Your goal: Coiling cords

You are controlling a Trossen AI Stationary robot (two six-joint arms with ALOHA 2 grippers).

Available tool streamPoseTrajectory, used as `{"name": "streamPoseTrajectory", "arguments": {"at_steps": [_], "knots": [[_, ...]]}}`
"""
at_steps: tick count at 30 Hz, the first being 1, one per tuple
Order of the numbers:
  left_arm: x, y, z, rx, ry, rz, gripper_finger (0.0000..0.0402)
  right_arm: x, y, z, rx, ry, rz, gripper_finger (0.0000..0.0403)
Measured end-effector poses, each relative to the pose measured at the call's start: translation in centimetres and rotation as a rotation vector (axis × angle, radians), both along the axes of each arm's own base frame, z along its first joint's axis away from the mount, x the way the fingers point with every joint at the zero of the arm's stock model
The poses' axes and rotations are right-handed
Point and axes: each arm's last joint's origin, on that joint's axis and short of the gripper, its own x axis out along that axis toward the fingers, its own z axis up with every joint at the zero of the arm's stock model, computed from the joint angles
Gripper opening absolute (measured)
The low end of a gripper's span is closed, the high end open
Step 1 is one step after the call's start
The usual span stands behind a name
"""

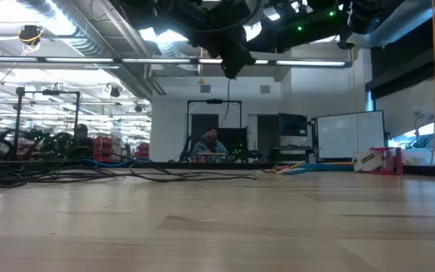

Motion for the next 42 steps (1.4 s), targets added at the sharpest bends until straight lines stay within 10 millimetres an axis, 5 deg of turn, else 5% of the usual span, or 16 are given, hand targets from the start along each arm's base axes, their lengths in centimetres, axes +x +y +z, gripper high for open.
{"name": "streamPoseTrajectory", "arguments": {"at_steps": [12, 19, 29, 35, 42], "knots": [[-0.4, -4.0, 0.5, 0.126, 0.084, 0.107, 0.0139, 0.0, 0.0, -0.1, 0.002, 0.007, -0.002, 0.0001], [-2.3, -4.4, 2.7, -0.012, -0.019, 0.118, 0.0138, 0.0, 0.0, -0.1, 0.004, 0.013, -0.002, 0.0001], [-6.4, -1.2, 0.7, -0.424, -0.292, -0.203, 0.0138, 0.0, 0.0, -0.1, 0.003, 0.013, -0.003, 0.0001], [-5.5, 1.3, -1.7, -0.466, -0.322, -0.163, 0.0138, 0.0, 0.0, -0.1, 0.000, 0.003, -0.003, 0.0001], [-4.8, 2.1, -2.7, -0.464, -0.357, -0.159, 0.0138, 0.0, 0.0, -0.1, -0.002, 0.008, -0.003, 0.0001]]}}
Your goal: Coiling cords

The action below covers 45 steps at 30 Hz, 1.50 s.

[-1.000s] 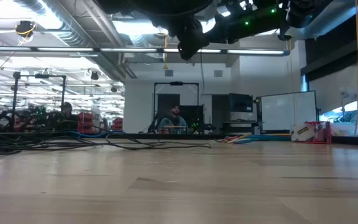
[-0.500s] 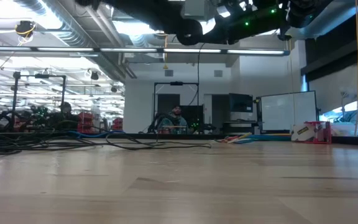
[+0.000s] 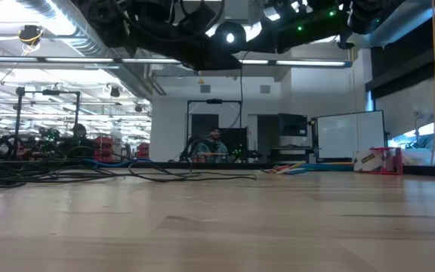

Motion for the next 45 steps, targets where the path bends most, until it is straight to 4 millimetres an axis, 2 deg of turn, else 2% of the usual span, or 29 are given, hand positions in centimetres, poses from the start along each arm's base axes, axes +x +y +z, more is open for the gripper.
{"name": "streamPoseTrajectory", "arguments": {"at_steps": [5, 11, 15, 19, 21, 24, 31, 36, 40, 45], "knots": [[0.3, 0.4, -0.3, -0.040, -0.034, -0.077, 0.0138, 0.0, 0.0, 0.0, 0.001, 0.003, 0.000, 0.0001], [0.5, 1.5, -1.2, -0.052, -0.016, -0.051, 0.0131, 0.0, 0.0, -0.1, 0.002, 0.006, 0.000, 0.0001], [0.5, 1.7, -1.3, -0.042, -0.013, -0.047, 0.0090, 0.0, 0.0, -0.1, 0.001, 0.006, 0.000, 0.0001], [0.5, 1.6, -1.3, -0.027, 0.002, -0.052, 0.0021, 0.0, 0.0, 0.0, -0.001, 0.002, 0.000, 0.0001], [0.4, 1.7, -1.5, -0.010, 0.032, -0.050, 0.0008, 0.0, 0.0, 0.0, -0.001, 0.001, 0.000, 0.0001], [0.1, 2.5, -2.0, -0.016, 0.088, -0.017, 0.0007, 0.0, 0.0, 0.0, 0.001, 0.001, 0.010, 0.0001], [-1.5, 5.8, -3.6, -0.082, 0.243, 0.187, 0.0003, 0.1, 0.1, 0.0, 0.002, -0.002, 0.039, 0.0001], [-2.5, 7.4, -4.1, -0.118, 0.294, 0.273, 0.0004, 0.1, 0.1, -0.2, 0.008, 0.014, 0.056, 0.0001], [-3.3, 7.7, -3.6, -0.120, 0.318, 0.309, 0.0002, 0.1, 0.1, -0.5, -0.009, 0.049, 0.058, 0.0001], [-4.5, 7.4, -1.5, -0.091, 0.309, 0.332, 0.0003, 0.1, 0.2, -0.6, -0.023, 0.063, 0.067, 0.0001]]}}
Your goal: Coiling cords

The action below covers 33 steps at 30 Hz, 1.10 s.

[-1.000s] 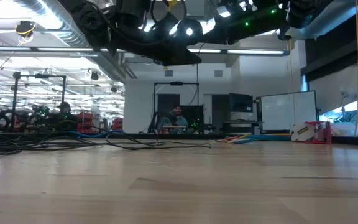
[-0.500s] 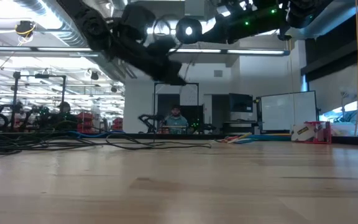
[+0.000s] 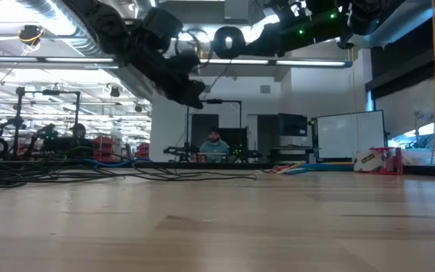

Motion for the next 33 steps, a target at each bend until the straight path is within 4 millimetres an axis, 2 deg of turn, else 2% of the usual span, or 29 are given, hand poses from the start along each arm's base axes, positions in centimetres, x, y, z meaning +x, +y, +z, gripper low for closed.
{"name": "streamPoseTrajectory", "arguments": {"at_steps": [8, 14, 21, 33], "knots": [[-2.8, -1.2, 4.9, 0.058, -0.079, -0.011, 0.0006, 0.0, 0.0, -0.1, -0.037, 0.029, 0.007, 0.0001], [-4.7, -2.5, 8.1, 0.072, -0.213, -0.060, 0.0003, 0.0, -0.1, -0.2, -0.054, 0.043, -0.022, 0.0001], [-4.8, -3.8, 9.3, 0.005, -0.342, -0.192, 0.0003, 0.6, -0.6, -1.1, -0.104, 0.076, -0.125, 0.0001], [-3.7, -5.3, 10.4, 0.033, -0.502, -0.280, 0.0002, 1.8, -1.4, -2.4, -0.164, 0.071, -0.243, 0.0001]]}}
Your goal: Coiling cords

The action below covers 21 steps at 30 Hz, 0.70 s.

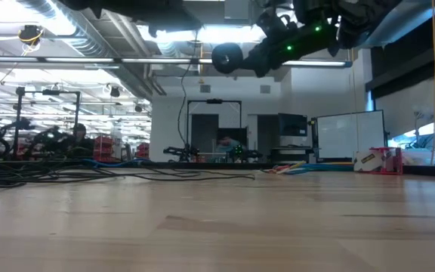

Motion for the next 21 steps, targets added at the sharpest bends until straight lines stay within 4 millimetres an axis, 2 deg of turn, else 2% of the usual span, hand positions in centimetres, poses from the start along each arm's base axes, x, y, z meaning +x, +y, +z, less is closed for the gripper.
{"name": "streamPoseTrajectory", "arguments": {"at_steps": [4, 12, 17, 21], "knots": [[1.3, -0.4, -0.5, 0.010, -0.036, -0.033, 0.0004, 0.3, -0.1, -0.3, -0.003, -0.010, -0.005, 0.0001], [5.1, -0.5, -3.1, 0.040, -0.094, -0.068, 0.0006, 0.3, -0.2, 0.0, 0.027, -0.030, -0.018, 0.0001], [7.6, -0.8, -4.7, 0.048, -0.029, -0.091, 0.0007, 0.4, -0.2, 0.0, 0.042, -0.046, -0.007, 0.0001], [9.2, -0.8, -6.7, 0.074, 0.059, -0.090, 0.0002, 0.4, -0.2, 0.0, 0.050, -0.049, -0.005, 0.0001]]}}
